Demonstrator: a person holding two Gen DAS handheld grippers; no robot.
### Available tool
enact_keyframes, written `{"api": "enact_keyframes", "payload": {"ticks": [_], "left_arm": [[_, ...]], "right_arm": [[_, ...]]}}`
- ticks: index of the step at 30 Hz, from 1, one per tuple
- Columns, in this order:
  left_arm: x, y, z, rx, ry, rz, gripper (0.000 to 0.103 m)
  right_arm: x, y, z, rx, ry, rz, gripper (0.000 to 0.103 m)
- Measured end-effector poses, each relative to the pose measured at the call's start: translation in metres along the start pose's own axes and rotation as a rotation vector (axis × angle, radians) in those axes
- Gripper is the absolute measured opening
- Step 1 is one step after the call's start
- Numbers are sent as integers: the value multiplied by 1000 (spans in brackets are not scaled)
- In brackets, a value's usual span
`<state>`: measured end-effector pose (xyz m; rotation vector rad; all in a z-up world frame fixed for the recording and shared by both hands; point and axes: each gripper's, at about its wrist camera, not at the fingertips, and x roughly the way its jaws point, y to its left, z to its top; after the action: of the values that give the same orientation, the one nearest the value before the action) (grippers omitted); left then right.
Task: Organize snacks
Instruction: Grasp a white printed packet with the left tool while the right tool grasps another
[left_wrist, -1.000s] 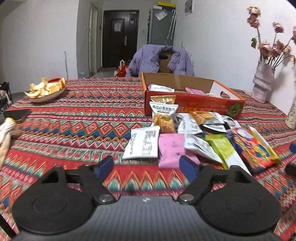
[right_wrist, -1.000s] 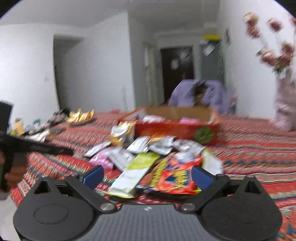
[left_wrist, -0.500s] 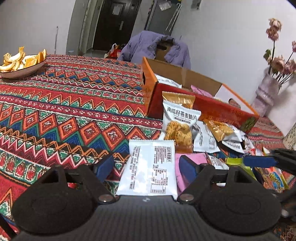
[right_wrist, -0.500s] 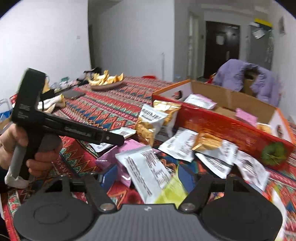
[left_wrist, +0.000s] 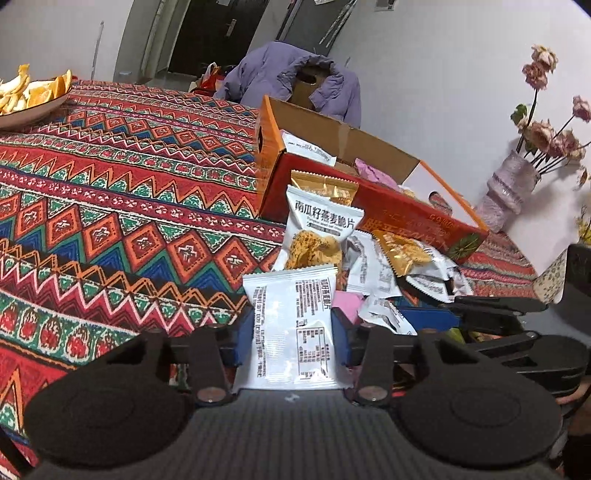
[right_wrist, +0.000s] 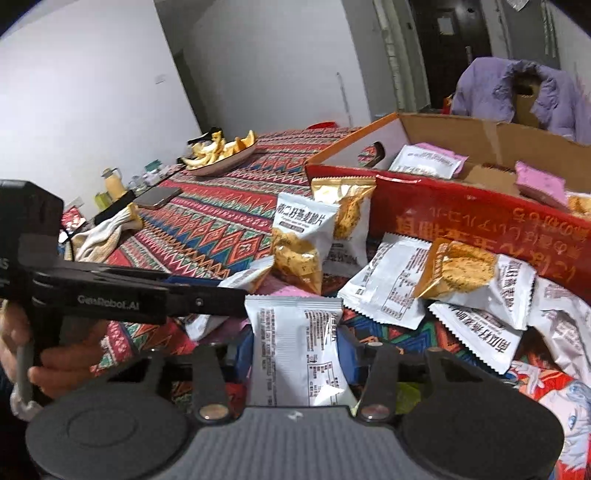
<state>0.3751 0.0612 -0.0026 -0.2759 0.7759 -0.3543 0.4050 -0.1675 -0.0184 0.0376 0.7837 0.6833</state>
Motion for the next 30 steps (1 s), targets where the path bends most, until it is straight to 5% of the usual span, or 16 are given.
{"api": "enact_keyframes", "payload": {"ticks": [10, 16, 30], "left_arm": [[-72, -25, -8, 59, -132, 62, 41], [-104, -60, -30, 106, -166, 33, 41], [-110, -135, -56, 234, -159, -27, 41]], "right_arm": [[-56, 35, -2, -16, -155, -54, 44], [-109, 63, -24, -29, -254, -76, 44], [-197, 42, -88, 62, -333, -270, 44]]}}
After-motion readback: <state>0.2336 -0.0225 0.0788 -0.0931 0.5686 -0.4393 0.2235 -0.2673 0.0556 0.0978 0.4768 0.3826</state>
